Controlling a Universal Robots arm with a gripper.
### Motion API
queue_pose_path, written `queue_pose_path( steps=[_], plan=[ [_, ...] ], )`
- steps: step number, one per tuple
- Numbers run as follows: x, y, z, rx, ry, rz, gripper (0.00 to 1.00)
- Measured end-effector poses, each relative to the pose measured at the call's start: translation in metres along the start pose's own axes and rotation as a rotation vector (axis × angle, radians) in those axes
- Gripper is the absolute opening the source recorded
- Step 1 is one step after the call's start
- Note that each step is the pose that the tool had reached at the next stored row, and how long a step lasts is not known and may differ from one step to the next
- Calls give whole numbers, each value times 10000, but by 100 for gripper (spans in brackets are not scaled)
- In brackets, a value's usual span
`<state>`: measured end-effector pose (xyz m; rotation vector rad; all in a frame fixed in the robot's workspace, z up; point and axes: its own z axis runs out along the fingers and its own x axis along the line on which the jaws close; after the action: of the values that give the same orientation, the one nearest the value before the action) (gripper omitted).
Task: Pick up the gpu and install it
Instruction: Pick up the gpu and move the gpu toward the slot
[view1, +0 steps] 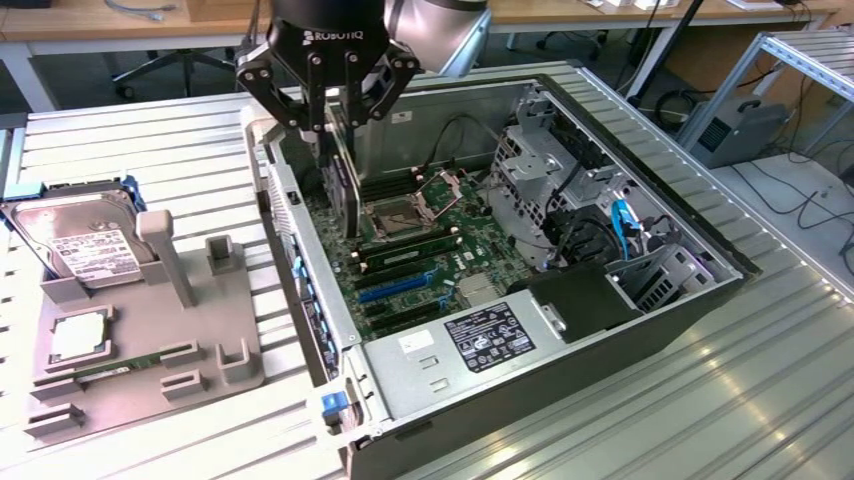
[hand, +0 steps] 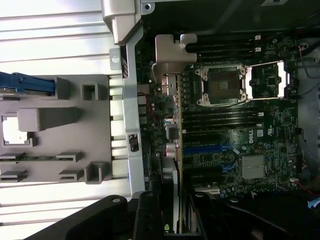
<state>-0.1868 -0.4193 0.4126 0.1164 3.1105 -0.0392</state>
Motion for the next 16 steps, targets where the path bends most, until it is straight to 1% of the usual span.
queue_pose_path(
  steps=[16],
  plan=[
    [-71, 5, 6, 18, -1, -1, 27]
  ],
)
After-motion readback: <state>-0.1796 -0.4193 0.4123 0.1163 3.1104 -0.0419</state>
